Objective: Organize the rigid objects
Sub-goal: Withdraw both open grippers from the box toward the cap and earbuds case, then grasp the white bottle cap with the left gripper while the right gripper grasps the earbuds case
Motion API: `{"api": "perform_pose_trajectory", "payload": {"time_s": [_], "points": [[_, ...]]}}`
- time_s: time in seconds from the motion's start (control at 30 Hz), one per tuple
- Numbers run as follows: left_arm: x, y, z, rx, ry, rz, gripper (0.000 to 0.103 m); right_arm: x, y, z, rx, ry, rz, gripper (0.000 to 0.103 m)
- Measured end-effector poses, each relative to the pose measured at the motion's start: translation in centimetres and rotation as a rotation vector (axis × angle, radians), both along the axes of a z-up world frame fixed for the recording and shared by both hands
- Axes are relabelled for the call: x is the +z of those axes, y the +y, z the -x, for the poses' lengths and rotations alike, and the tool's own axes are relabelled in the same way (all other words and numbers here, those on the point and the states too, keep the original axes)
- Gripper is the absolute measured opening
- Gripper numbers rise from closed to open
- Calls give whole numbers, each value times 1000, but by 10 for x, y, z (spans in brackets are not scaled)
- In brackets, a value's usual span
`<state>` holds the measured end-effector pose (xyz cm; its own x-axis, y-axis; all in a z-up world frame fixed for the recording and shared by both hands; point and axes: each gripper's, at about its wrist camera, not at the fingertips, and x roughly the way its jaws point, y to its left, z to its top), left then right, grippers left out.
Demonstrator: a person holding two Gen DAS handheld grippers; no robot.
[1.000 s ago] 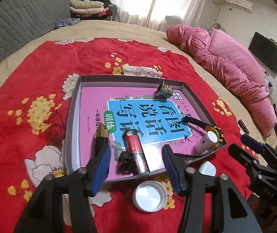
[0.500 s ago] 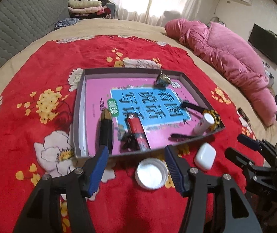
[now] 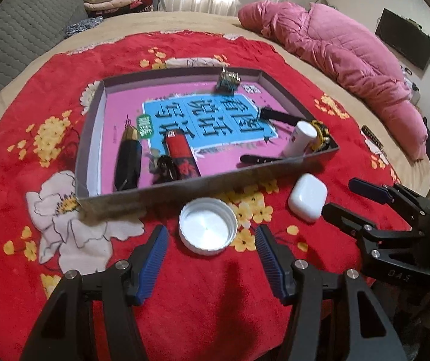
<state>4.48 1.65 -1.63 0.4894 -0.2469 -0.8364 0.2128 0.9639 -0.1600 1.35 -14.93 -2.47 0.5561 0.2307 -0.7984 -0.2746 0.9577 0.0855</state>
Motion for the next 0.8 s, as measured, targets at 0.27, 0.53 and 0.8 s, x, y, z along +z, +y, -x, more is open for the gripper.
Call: {"api": "perform_pose_trajectory", "payload": {"time_s": [0.27,0.53,0.8], "points": [[-19,-3,-2,-7,46,-16,59,-23,4,-10,48,30,19,73],[-31,-2,-12,15,63,-9,59,-40,9,-23,106,11,38,75],[-39,-5,-20,30,61,-17,59,-46,12,-33,126,7,30,76]]}}
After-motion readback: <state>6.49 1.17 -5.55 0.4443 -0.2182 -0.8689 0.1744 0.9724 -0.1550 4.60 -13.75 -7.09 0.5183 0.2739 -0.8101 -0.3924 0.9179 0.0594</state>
